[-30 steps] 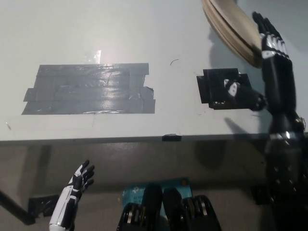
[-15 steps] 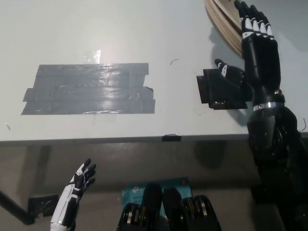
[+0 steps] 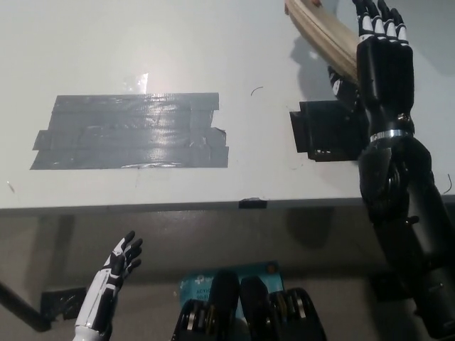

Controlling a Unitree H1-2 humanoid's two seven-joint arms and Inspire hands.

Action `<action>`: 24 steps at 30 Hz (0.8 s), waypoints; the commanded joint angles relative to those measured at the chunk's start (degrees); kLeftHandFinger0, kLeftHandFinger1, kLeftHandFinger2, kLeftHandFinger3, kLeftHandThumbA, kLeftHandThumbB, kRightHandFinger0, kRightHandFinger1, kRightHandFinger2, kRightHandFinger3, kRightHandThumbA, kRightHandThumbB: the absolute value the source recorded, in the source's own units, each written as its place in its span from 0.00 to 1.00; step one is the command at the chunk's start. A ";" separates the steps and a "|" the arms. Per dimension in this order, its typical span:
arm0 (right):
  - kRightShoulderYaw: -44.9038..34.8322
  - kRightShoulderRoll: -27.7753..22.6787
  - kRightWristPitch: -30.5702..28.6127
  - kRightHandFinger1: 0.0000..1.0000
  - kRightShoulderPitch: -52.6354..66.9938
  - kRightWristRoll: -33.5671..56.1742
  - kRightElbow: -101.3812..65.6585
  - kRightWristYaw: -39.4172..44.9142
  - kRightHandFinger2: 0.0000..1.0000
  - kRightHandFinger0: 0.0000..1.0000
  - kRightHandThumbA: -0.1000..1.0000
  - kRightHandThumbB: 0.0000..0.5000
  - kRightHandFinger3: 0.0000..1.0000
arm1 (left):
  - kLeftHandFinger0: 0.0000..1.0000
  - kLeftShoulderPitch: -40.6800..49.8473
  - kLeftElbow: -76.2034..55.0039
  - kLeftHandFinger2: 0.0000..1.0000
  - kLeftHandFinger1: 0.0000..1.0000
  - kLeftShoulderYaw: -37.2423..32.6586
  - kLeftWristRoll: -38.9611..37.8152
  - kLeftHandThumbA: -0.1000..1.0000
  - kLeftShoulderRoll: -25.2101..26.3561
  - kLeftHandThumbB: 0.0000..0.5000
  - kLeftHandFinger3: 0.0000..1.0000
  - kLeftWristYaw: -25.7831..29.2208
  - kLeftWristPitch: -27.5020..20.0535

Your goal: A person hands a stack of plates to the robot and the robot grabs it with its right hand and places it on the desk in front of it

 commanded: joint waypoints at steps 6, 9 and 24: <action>0.37 -1.98 -0.32 0.00 -5.47 -0.10 4.74 -7.62 0.00 0.00 0.57 0.67 0.17 | 1.00 -1.02 -1.41 1.00 1.00 0.45 0.04 1.00 0.70 0.55 1.00 -0.57 -1.31; 0.58 -2.25 -2.92 0.00 -5.43 1.88 4.50 -6.74 0.00 0.00 0.57 0.38 0.05 | 1.00 -1.25 -1.14 1.00 1.00 0.36 0.10 1.00 0.67 0.50 1.00 -0.61 -2.12; 0.01 -3.00 -8.44 0.00 -3.76 6.51 1.95 -9.82 0.04 0.00 0.72 0.07 0.01 | 1.00 -1.83 -1.31 1.00 1.00 0.48 0.12 1.00 0.92 0.50 1.00 -0.63 -0.46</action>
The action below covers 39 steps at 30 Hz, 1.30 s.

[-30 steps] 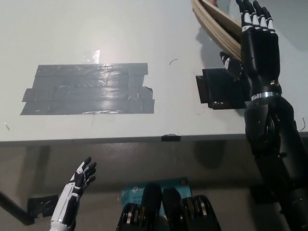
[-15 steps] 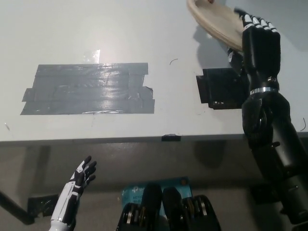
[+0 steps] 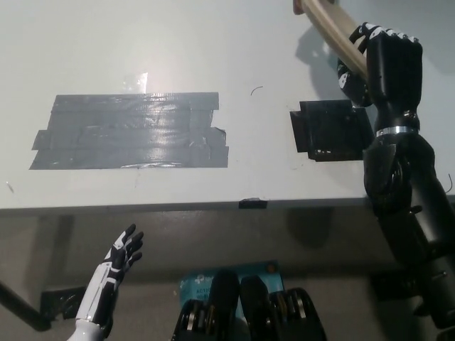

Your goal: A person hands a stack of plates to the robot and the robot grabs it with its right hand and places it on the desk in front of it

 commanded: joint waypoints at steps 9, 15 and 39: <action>-0.12 -4.60 -6.91 0.00 -1.60 1.33 -11.03 -2.80 0.07 0.00 0.68 0.08 0.02 | 1.00 -1.25 -0.95 1.00 1.00 0.42 0.04 1.00 1.13 0.44 1.00 -0.85 -0.95; 2.12 -7.19 -5.68 0.00 1.71 -1.74 -12.76 -0.84 0.00 0.00 0.62 0.14 0.01 | 1.00 -1.05 -1.36 1.00 1.00 0.24 0.05 1.00 1.23 0.46 1.00 -1.03 -0.02; 16.75 -9.12 -8.63 0.00 3.30 -8.69 12.91 -8.71 0.03 0.00 0.66 0.08 0.06 | 1.00 -1.50 -1.02 1.00 1.00 0.23 0.55 1.00 1.07 0.45 1.00 -1.10 -0.32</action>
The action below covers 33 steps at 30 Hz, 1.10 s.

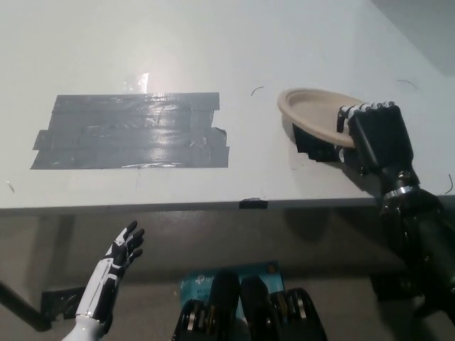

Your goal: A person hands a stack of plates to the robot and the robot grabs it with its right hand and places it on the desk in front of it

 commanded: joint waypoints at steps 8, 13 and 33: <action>0.48 -1.84 5.25 1.00 -0.57 4.78 -12.04 22.32 1.00 0.98 0.80 0.71 1.00 | 1.00 -1.06 -0.99 1.00 1.00 0.31 0.11 1.00 0.68 0.46 1.00 -0.55 -0.83; -1.81 -2.30 4.96 1.00 0.65 9.51 -21.43 26.86 1.00 1.00 0.70 0.79 1.00 | 1.00 -1.02 -1.13 1.00 1.00 0.27 0.32 1.00 0.69 0.47 1.00 -0.47 -0.33; -11.25 -10.87 18.72 1.00 2.13 55.47 -48.12 62.72 1.00 1.00 0.81 1.00 1.00 | 1.00 -2.65 -0.91 1.00 1.00 0.53 0.23 1.00 1.24 0.42 1.00 -0.63 -0.14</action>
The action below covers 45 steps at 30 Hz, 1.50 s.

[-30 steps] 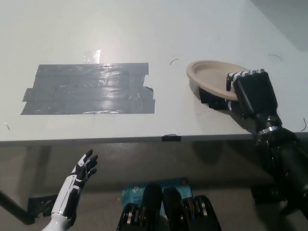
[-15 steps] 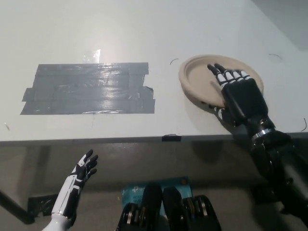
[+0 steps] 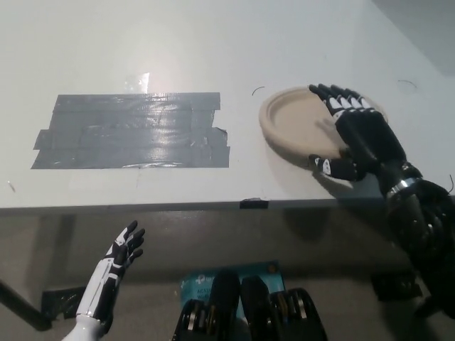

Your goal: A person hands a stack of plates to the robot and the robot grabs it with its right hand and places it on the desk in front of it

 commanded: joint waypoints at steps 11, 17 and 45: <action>-13.71 -9.22 15.16 1.00 -3.16 66.54 -34.60 28.96 1.00 1.00 0.92 1.00 1.00 | 1.00 -2.52 -0.99 1.00 1.00 0.45 0.17 1.00 1.14 0.41 1.00 -0.73 -0.35; -18.55 -6.57 14.11 1.00 -3.55 68.29 -41.51 17.41 1.00 1.00 1.00 1.00 1.00 | 1.00 -3.78 -1.14 1.00 1.00 0.57 0.24 1.00 1.34 0.39 1.00 -0.71 -0.08; -13.71 7.67 -2.58 1.00 33.91 37.78 -29.12 7.75 1.00 1.00 1.00 0.69 1.00 | 1.00 0.69 -0.78 1.00 1.00 -0.47 0.67 1.00 0.45 0.37 1.00 -0.68 -1.43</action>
